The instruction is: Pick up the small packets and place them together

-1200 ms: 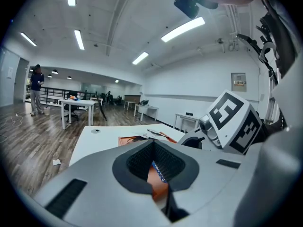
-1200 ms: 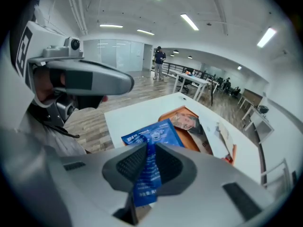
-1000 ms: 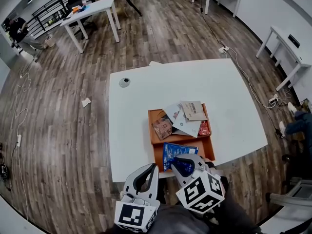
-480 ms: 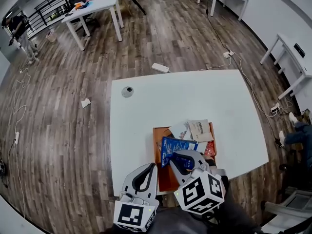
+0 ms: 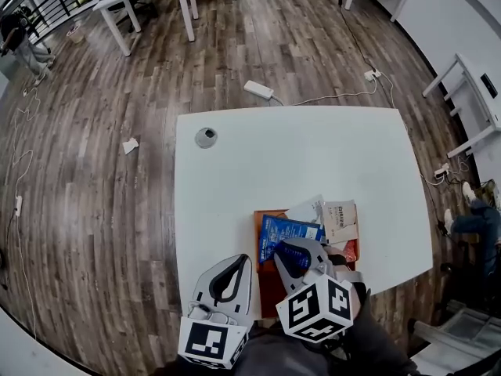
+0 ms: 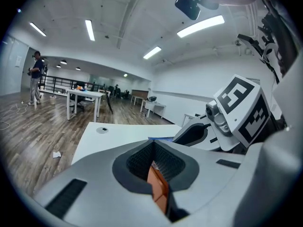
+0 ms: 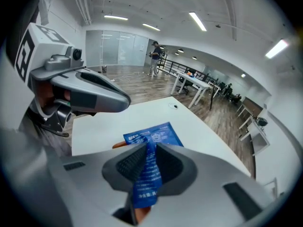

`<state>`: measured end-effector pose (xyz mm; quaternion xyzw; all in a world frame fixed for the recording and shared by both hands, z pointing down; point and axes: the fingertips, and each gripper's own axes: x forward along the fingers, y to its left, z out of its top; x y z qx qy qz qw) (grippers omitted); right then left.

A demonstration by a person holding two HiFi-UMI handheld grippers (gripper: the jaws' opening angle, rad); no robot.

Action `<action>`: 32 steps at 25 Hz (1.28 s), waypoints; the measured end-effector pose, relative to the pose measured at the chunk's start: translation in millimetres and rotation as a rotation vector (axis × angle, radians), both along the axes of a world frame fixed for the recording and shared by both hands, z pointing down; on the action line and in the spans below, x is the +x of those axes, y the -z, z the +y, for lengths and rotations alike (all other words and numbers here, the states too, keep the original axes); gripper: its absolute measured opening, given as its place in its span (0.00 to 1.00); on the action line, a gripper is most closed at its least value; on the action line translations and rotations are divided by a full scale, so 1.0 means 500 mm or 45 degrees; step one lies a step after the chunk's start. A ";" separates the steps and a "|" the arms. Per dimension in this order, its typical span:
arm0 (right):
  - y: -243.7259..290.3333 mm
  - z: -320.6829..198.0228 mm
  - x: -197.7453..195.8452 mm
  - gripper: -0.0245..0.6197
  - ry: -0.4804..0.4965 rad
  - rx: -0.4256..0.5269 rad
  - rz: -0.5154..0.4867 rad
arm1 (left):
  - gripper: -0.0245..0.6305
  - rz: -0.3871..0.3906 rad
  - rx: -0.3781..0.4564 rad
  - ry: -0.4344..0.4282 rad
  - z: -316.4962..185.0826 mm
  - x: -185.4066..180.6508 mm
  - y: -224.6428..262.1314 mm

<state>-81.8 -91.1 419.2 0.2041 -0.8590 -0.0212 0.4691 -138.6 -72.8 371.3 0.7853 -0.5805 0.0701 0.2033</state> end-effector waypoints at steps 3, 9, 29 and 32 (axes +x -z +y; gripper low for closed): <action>-0.005 -0.005 -0.006 0.14 0.001 0.004 0.008 | 0.04 0.000 -0.004 0.002 -0.003 -0.009 -0.005; -0.004 0.001 -0.013 0.17 -0.014 0.003 -0.022 | 0.04 0.004 -0.009 -0.011 0.006 -0.011 -0.009; 0.068 0.117 0.160 0.21 -0.325 0.124 -0.273 | 0.04 -0.079 0.066 -0.167 0.114 0.120 0.031; 0.089 0.179 0.218 0.21 -0.407 0.129 -0.369 | 0.04 -0.095 0.085 -0.206 0.173 0.169 0.047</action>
